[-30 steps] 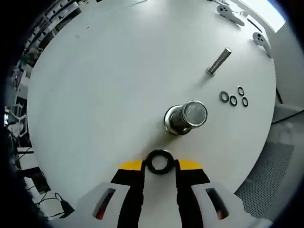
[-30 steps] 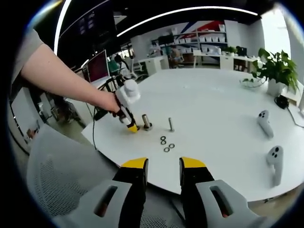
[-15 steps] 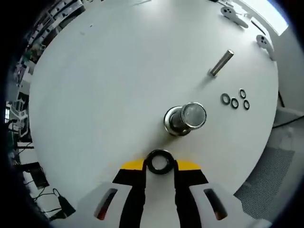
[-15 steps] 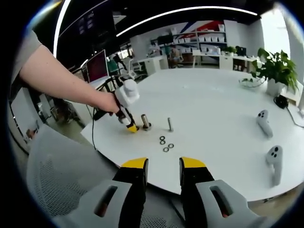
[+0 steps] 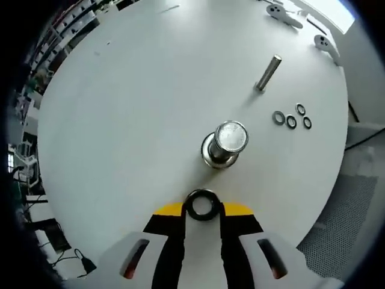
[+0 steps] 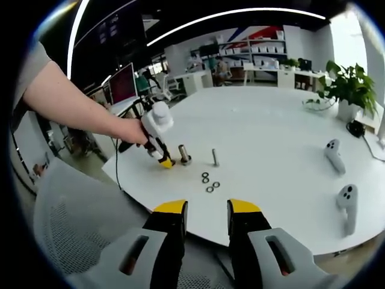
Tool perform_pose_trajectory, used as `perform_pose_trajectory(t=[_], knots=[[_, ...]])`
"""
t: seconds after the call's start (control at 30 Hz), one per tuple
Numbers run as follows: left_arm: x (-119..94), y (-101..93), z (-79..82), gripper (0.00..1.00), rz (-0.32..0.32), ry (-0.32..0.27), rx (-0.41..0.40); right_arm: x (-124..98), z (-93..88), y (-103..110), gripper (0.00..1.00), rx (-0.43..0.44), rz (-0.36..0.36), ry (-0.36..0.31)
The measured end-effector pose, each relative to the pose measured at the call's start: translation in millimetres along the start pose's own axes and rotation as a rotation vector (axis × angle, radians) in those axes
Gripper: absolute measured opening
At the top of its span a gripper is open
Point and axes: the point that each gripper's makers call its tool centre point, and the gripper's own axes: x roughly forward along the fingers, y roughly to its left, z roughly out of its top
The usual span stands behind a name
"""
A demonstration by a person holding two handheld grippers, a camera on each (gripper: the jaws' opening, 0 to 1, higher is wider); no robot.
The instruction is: Place the washer onto the threaded stud by aligning its center hole with the stud, sliding it down to the base, and recovering from edge contact or off-axis alignment until the washer reaches the visible bottom stop.
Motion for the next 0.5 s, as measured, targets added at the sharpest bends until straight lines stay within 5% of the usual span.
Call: perform_pose_trajectory(t=[0.07, 0.2, 0.5], knots=[[-1.2, 3.0, -1.7, 0.19, 0.014, 0.006, 0.056, 0.0, 0.3, -0.1, 0.29, 0.0, 0.0, -0.002], [-5.0, 8.3, -4.9, 0.19, 0.001, 0.008, -0.002, 0.3, 0.5, 0.9, 0.29, -0.004, 0.006, -0.001], [-22.5, 12.7, 5.9, 0.19, 0.02, -0.026, 0.076, 0.9, 1.0, 3.1, 0.29, -0.01, 0.018, -0.002]])
